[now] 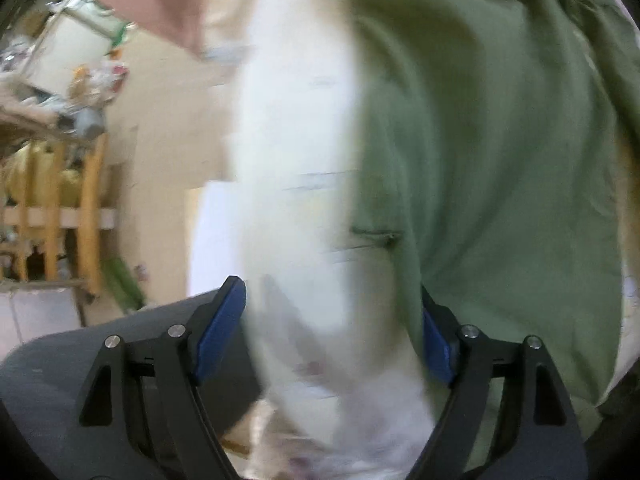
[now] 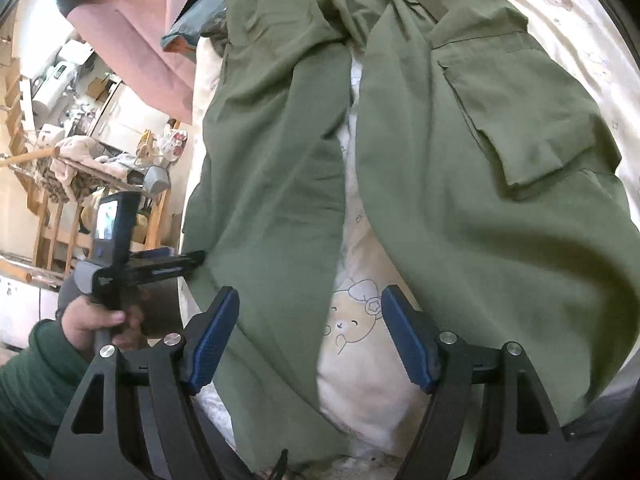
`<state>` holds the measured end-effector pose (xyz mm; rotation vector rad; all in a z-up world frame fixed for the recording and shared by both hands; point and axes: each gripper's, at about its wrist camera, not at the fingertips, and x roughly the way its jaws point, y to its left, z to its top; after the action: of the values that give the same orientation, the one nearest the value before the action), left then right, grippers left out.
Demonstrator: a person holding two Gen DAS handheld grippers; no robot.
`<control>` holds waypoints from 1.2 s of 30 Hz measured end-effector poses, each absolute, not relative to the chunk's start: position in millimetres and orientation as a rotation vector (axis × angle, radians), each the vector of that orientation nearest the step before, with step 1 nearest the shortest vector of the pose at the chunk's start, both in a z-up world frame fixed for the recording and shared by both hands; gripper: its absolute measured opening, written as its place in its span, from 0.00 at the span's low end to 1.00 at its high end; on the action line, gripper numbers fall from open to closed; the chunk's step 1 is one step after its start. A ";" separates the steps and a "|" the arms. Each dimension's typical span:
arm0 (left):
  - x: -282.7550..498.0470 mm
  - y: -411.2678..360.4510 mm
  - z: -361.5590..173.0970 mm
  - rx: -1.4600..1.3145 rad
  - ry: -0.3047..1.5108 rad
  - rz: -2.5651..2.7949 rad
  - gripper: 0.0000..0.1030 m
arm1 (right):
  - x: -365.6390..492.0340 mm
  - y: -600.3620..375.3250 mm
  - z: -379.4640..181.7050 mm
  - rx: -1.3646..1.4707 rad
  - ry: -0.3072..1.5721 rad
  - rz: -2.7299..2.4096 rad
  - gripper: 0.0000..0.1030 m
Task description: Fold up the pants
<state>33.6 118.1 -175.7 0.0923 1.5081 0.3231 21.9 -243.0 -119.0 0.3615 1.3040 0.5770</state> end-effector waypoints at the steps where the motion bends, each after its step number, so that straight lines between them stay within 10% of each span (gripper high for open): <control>1: 31.4 124.7 -172.8 0.086 1.509 0.338 0.78 | 20.4 -242.2 -119.6 0.347 1.313 0.580 0.74; 18: -0.3 27.0 -181.9 -0.015 1.530 0.092 0.77 | 16.2 -216.6 -143.1 0.308 1.445 0.621 0.69; 36: -34.7 96.7 -148.1 0.022 1.543 0.169 0.78 | 15.1 -225.2 -144.1 0.328 1.430 0.612 0.69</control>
<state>-34.7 96.7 -148.1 0.0225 1.5435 0.1692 15.1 -225.2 -144.1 0.3279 1.4298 0.6117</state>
